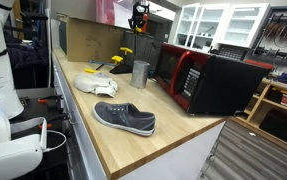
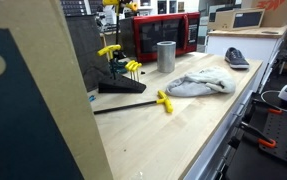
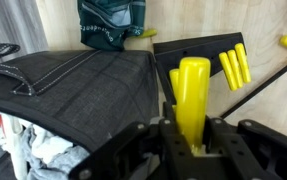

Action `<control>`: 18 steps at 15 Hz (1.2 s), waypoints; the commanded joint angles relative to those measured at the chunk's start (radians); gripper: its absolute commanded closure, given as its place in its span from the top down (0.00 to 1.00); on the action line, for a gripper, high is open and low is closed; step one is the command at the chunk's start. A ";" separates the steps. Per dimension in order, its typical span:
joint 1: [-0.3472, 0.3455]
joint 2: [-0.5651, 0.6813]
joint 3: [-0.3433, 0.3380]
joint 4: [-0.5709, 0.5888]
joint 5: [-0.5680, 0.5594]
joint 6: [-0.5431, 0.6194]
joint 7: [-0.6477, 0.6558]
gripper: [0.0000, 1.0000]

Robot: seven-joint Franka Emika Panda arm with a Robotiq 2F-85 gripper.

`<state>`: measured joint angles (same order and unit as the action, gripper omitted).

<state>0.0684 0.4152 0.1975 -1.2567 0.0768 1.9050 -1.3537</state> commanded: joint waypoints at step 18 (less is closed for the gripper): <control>0.026 0.142 0.076 0.262 -0.014 -0.298 -0.047 0.05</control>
<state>0.1045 0.6166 0.2685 -0.9631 0.0666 1.6604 -1.3730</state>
